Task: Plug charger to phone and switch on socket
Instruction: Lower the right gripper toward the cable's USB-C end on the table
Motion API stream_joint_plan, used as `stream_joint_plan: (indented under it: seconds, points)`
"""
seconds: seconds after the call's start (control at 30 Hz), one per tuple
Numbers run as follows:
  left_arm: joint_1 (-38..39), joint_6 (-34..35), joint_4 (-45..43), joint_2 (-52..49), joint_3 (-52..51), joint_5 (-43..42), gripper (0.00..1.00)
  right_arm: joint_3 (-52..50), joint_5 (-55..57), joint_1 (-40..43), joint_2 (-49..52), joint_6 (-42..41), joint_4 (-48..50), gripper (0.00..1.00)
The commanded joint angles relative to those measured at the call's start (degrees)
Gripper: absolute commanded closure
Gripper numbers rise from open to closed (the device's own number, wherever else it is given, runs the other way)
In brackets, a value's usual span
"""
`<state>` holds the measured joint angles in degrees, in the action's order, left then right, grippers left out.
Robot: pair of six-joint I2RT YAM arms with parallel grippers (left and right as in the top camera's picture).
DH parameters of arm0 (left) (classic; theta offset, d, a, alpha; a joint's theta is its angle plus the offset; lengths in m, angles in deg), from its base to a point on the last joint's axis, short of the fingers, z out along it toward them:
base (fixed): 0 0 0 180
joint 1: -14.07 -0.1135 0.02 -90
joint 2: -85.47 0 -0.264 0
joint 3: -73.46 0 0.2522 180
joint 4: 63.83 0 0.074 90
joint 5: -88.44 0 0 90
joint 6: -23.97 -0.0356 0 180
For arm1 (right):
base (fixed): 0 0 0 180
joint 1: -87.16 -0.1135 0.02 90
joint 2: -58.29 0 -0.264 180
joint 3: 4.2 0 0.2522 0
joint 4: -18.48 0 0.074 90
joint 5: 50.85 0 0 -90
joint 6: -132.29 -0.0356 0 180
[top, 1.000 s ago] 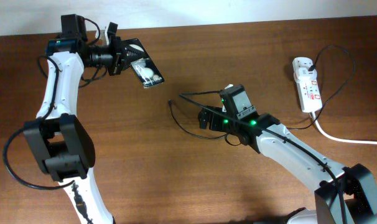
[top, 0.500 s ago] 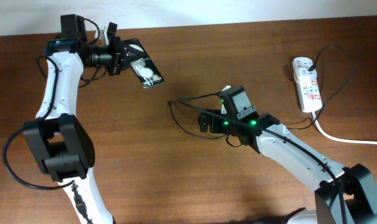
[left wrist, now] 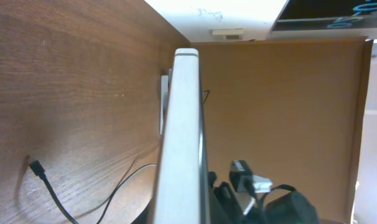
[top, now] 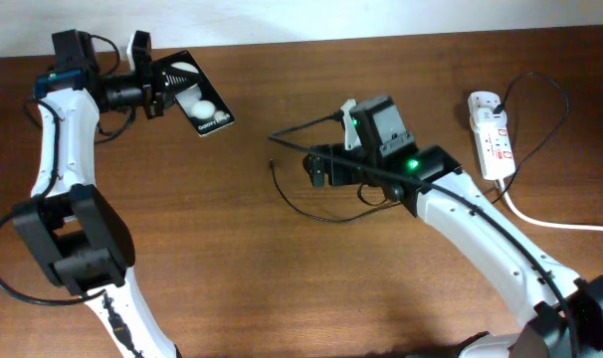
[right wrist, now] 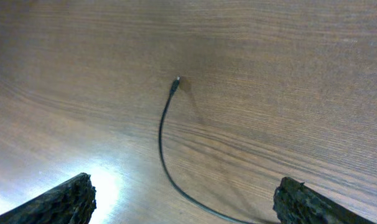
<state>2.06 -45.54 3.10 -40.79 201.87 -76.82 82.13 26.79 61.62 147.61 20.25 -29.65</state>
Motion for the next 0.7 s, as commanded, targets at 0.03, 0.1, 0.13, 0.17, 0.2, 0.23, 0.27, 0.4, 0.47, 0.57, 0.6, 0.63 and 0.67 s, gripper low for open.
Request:
stream_joint_plan:
  seconds: [0.03,0.1,0.13,0.17,0.2,0.23,0.27,0.4,0.47,0.57,0.6,0.63,0.67]
  points:
    - [-0.15,-1.33,-0.11,-0.26,0.76,-3.41,1.0,6.82,-0.55,0.17,1.53,2.36,-4.22,0.1]
    - [-0.15,-1.33,-0.11,-0.26,0.76,-3.39,1.0,9.6,-0.57,0.17,3.02,2.43,-6.21,0.12]
    - [-0.15,-1.33,-0.11,-0.26,0.76,-3.39,1.0,11.1,-0.79,0.17,3.89,3.15,-7.37,0.12]
    - [-0.15,-1.33,-0.13,-0.26,0.76,-3.34,1.0,12.59,-0.83,0.17,4.9,3.67,-8.5,0.12]
    - [-0.13,-1.33,-0.11,-0.26,0.76,-3.28,1.0,14.34,-0.98,0.17,6.03,4.13,-9.88,0.13]
    - [-0.13,-1.33,-0.11,-0.26,0.76,-3.17,1.0,16.74,-1.18,0.11,7.78,4.76,-11.76,0.14]
    - [-0.13,-1.33,-0.11,-0.28,0.76,-3.17,1.0,19.26,-1.2,0.11,9.68,5.38,-13.79,0.14]
    - [-0.09,-1.33,-0.09,-0.28,0.76,-3.17,1.0,28.26,-2.75,0.11,17.05,7.06,-21.09,0.15]
    - [-0.09,-1.33,-0.09,-0.26,0.76,-3.17,1.0,30.49,-3.04,0.11,19.5,7.06,-22.69,0.16]
    - [-0.09,-1.33,-0.09,-0.26,0.76,-3.17,1.0,30.73,-5.27,0.11,21.62,7.04,-22.38,0.17]
    - [-0.09,-1.33,-0.09,-0.26,0.76,-3.13,1.0,30.73,-5.73,0.11,22.27,7.04,-22.25,0.19]
    - [-0.09,-1.33,-0.09,-0.26,0.76,-2.97,1.0,30.73,-6.36,0.0,22.95,7.04,-22.14,0.2]
    - [-0.07,-1.33,-0.09,-0.26,0.76,-2.97,1.0,30.73,-7.02,0.0,23.63,7.04,-21.99,0.21]
